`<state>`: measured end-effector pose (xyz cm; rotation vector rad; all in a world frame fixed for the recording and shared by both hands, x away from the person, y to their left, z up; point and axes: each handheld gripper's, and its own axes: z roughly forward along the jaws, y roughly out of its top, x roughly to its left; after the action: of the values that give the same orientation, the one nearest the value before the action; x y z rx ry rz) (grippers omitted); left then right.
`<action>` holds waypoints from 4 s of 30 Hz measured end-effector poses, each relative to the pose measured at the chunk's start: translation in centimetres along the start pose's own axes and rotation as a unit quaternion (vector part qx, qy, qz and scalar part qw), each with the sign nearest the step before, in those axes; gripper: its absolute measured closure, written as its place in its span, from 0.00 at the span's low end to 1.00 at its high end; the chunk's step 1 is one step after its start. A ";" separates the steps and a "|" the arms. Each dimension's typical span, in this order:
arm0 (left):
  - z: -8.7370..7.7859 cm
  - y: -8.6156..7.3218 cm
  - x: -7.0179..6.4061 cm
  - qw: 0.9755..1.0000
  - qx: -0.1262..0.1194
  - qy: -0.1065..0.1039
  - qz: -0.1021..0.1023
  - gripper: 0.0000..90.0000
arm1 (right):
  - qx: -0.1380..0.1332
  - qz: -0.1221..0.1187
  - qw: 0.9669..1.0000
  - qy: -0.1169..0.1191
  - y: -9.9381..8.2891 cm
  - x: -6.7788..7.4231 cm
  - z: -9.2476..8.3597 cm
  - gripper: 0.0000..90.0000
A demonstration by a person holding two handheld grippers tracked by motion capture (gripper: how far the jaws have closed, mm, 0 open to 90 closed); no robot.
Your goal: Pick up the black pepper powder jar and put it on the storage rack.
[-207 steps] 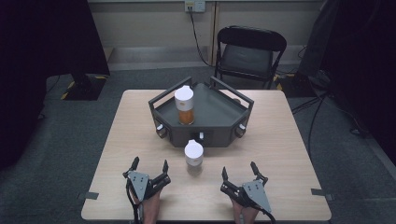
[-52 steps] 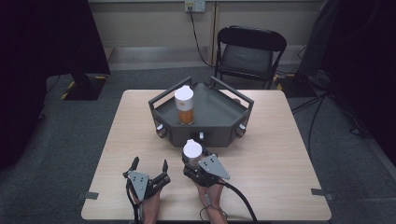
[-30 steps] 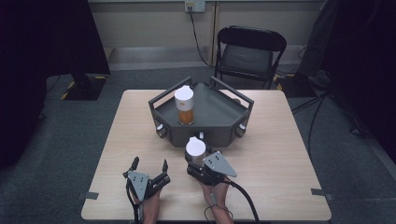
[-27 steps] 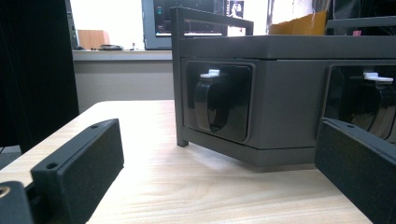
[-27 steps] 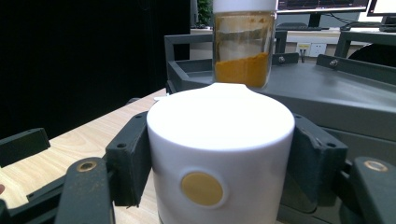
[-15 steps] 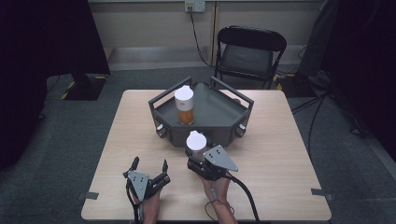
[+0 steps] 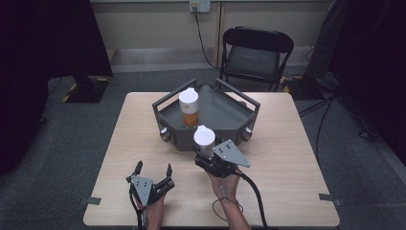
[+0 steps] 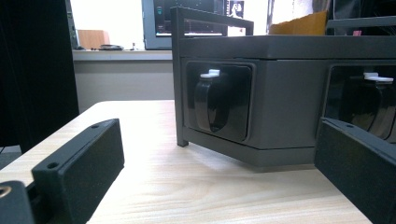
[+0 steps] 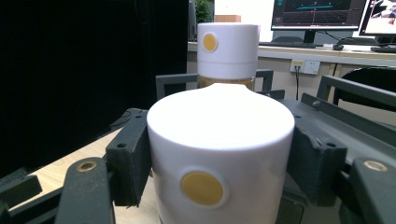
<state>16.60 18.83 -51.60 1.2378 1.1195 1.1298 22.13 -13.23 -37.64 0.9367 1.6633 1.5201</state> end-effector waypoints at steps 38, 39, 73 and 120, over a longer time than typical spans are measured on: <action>0.0 0.0 0.0 1.000 0.000 0.000 0.000 0.01 | -0.011 -0.005 0.999 -0.053 5.3 -3.0 3.0 0.34; 0.0 0.0 0.0 1.000 0.000 0.000 0.000 0.01 | -0.012 -0.003 0.998 -0.056 5.4 -3.0 3.2 0.34; 0.0 0.0 0.1 1.000 0.000 -0.002 0.000 0.01 | 0.013 -0.006 0.997 -0.077 4.8 -4.4 8.7 0.34; 0.0 0.0 0.0 1.000 0.000 -0.001 0.000 0.01 | -0.008 0.019 0.997 -0.080 2.9 -4.9 8.5 0.00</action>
<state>16.59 18.86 -51.60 1.2383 1.1185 1.1286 32.11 -13.02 -35.32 1.0573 1.5271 1.4409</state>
